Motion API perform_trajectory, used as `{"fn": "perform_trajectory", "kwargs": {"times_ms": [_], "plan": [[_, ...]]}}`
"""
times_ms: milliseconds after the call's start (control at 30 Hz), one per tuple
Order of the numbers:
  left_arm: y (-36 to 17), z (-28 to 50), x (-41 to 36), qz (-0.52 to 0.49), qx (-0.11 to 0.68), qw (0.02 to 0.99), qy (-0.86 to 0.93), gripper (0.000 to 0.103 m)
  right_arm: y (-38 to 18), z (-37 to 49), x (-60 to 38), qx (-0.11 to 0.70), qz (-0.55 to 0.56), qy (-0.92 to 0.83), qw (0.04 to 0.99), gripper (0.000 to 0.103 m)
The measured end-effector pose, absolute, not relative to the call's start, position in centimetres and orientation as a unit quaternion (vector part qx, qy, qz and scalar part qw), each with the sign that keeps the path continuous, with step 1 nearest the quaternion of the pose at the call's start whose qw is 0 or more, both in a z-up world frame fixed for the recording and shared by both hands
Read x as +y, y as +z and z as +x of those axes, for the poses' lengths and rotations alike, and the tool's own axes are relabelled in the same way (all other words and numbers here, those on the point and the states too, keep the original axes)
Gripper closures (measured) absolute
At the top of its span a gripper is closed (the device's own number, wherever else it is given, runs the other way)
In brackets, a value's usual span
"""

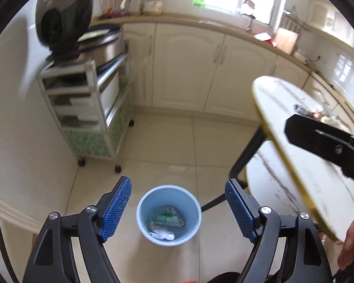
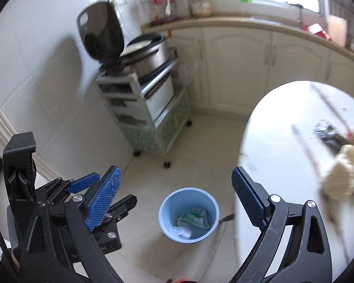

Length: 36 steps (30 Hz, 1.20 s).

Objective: Collect trash
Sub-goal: 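Move both tools back over the table, then grasp the bread bun with the left tool while the right tool grasps the yellow packet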

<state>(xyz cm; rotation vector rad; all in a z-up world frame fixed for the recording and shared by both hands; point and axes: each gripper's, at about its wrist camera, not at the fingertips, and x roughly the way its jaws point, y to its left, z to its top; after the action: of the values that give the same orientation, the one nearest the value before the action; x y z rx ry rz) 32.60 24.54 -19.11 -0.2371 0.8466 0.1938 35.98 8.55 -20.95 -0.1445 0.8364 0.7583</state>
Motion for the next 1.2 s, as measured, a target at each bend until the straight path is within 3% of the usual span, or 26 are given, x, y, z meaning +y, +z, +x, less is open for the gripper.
{"fn": "perform_trajectory", "kwargs": {"times_ms": [167,233,400,767,1000,1100,1200], "plan": [[-16.3,32.2,19.9,-0.081,0.381,0.919,0.052,0.018,-17.2,36.1,1.6,0.356,-0.044,0.313,0.879,0.006],[-15.7,32.3,18.1,-0.067,0.377,0.923,0.036,0.018,-15.8,36.3,-1.5,0.340,-0.042,0.285,0.895,0.000],[-14.8,34.2,12.2,-0.043,0.375,0.926,-0.017,0.014,-14.0,37.5,-9.5,0.320,-0.035,0.208,0.924,0.000],[-15.7,43.4,2.1,0.030,0.403,0.912,-0.067,0.010,-15.8,40.5,-21.6,0.351,-0.001,0.139,0.926,0.000],[-18.4,50.1,0.5,0.043,0.434,0.898,-0.060,0.010,-18.2,42.6,-25.3,0.381,-0.006,0.122,0.916,0.000],[-19.4,51.7,0.2,0.047,0.442,0.894,-0.058,0.013,-19.0,43.8,-25.8,0.392,-0.012,0.118,0.912,0.000],[-19.9,52.2,0.5,0.033,0.444,0.893,-0.067,0.032,-19.4,44.8,-25.7,0.396,-0.018,0.118,0.911,0.000]]}}
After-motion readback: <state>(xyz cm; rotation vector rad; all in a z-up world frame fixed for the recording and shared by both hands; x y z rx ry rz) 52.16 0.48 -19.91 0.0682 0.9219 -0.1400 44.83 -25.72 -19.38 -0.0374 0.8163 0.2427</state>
